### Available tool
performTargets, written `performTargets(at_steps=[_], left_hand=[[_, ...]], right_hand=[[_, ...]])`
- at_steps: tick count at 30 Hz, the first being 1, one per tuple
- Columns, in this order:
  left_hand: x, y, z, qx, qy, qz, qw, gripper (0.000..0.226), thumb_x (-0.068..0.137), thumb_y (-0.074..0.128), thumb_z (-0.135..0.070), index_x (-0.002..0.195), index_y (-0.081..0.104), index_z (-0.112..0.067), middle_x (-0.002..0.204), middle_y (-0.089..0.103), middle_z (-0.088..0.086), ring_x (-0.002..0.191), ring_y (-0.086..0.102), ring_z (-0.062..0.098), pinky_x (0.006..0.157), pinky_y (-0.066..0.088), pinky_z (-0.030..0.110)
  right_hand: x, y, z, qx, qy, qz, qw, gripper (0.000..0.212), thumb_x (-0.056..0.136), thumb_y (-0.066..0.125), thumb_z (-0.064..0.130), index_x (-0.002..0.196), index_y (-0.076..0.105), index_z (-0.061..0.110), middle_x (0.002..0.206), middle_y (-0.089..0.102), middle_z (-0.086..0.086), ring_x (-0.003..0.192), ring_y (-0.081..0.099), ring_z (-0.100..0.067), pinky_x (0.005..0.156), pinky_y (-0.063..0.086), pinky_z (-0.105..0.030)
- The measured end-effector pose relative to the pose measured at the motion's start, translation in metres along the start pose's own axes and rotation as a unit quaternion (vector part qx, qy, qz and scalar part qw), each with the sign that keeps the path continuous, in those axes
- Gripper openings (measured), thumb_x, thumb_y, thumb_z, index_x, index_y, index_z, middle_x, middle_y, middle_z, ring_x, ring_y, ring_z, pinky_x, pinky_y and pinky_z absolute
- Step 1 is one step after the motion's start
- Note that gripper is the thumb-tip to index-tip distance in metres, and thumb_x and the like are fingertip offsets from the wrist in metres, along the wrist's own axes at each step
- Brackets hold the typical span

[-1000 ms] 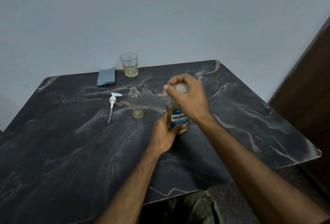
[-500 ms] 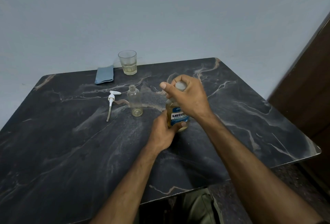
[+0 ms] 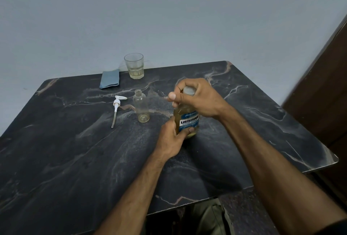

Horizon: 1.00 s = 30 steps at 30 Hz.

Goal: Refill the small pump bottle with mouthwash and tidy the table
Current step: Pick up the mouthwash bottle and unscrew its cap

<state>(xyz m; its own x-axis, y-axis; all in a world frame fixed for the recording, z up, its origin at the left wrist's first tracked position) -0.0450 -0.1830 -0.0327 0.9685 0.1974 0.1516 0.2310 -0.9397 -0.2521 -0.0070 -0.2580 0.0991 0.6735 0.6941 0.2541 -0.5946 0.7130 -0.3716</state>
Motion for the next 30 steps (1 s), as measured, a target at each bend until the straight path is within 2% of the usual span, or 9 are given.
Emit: performTargets(at_steps=[3,6,8,13,16,19,23,27,30], left_hand=[[0.0,0.001,0.001,-0.003,0.001,0.015,1.0,0.039,0.086,0.072,-0.019,0.121,0.055,-0.019,0.115,0.069,-0.006,0.108,0.064,0.005,0.095,0.05,0.026],[-0.002,0.0,0.002,0.003,0.003,0.01,1.0,0.042,0.085,0.073,-0.023,0.122,0.054,-0.021,0.116,0.067,-0.009,0.108,0.062,0.001,0.092,0.049,0.02],[-0.003,0.001,0.002,0.014,0.002,0.009,1.0,0.042,0.084,0.073,-0.026,0.121,0.053,-0.026,0.114,0.066,-0.013,0.107,0.061,-0.005,0.087,0.048,0.013],[-0.004,0.001,0.003,0.018,-0.007,0.005,1.0,0.044,0.084,0.073,-0.027,0.122,0.052,-0.029,0.116,0.065,-0.013,0.108,0.06,-0.004,0.088,0.047,0.015],[-0.006,0.001,0.002,0.021,-0.009,0.003,1.0,0.04,0.083,0.073,-0.026,0.113,0.051,-0.04,0.108,0.064,-0.021,0.103,0.059,-0.013,0.081,0.047,0.008],[-0.006,0.0,0.002,0.014,-0.016,0.002,1.0,0.04,0.083,0.074,-0.027,0.107,0.049,-0.045,0.103,0.063,-0.026,0.099,0.057,-0.018,0.077,0.044,0.002],[-0.007,0.0,-0.001,0.003,-0.01,0.002,1.0,0.039,0.082,0.075,-0.029,0.108,0.05,-0.045,0.1,0.063,-0.027,0.097,0.057,-0.021,0.076,0.041,-0.002],[-0.008,0.0,-0.002,-0.007,-0.01,0.003,1.0,0.037,0.081,0.075,-0.029,0.106,0.051,-0.045,0.1,0.065,-0.027,0.098,0.058,-0.018,0.076,0.042,-0.001],[-0.007,0.0,-0.002,-0.003,-0.005,0.003,1.0,0.038,0.081,0.075,-0.028,0.107,0.052,-0.043,0.104,0.066,-0.022,0.101,0.06,-0.013,0.079,0.044,0.003]], right_hand=[[0.001,0.003,-0.002,0.033,0.015,0.07,0.997,0.009,0.09,0.072,0.018,0.084,0.069,0.012,0.083,0.076,-0.005,0.098,0.072,-0.036,0.089,0.058,-0.048],[0.003,0.002,-0.006,0.046,0.03,0.091,0.994,0.008,0.088,0.072,0.016,0.087,0.067,0.01,0.086,0.076,-0.006,0.1,0.072,-0.034,0.086,0.06,-0.041],[0.002,0.0,-0.007,0.054,0.025,0.079,0.995,0.011,0.087,0.073,0.015,0.088,0.066,0.007,0.09,0.076,-0.007,0.094,0.074,-0.028,0.078,0.06,-0.03],[-0.002,-0.006,-0.01,0.008,0.002,-0.019,1.0,0.023,0.084,0.077,0.022,0.095,0.064,0.006,0.096,0.07,-0.011,0.083,0.07,-0.016,0.074,0.06,-0.028],[-0.007,-0.015,-0.005,-0.155,-0.004,-0.087,0.984,0.036,0.082,0.074,0.047,0.097,0.061,0.017,0.097,0.064,-0.004,0.084,0.063,-0.016,0.072,0.056,-0.029],[-0.014,-0.028,0.016,-0.386,-0.043,-0.13,0.912,0.046,0.08,0.06,0.071,0.093,0.056,0.026,0.087,0.054,0.01,0.074,0.049,-0.004,0.062,0.041,-0.021],[-0.01,-0.028,0.029,-0.5,-0.034,-0.082,0.862,0.048,0.085,0.052,0.07,0.093,0.056,0.023,0.072,0.055,0.012,0.065,0.053,-0.007,0.051,0.037,-0.026],[-0.005,-0.021,0.033,-0.48,-0.022,-0.007,0.877,0.043,0.091,0.056,0.057,0.106,0.06,0.017,0.093,0.064,0.003,0.082,0.059,-0.015,0.068,0.05,-0.034],[-0.009,-0.021,0.034,-0.455,-0.027,0.03,0.889,0.04,0.094,0.055,0.05,0.117,0.058,0.018,0.099,0.059,0.005,0.087,0.055,-0.012,0.076,0.049,-0.032]])
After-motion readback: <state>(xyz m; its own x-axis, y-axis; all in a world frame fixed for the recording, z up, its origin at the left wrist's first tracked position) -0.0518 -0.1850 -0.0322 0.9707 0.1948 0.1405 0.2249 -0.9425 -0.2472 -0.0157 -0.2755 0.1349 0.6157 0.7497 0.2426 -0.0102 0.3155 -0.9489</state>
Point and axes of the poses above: each hand's wrist, its own x-axis towards the middle knuckle, its own y-axis out of the palm, z = x × y, the point moved 8 cm from there along x, towards the middle knuckle
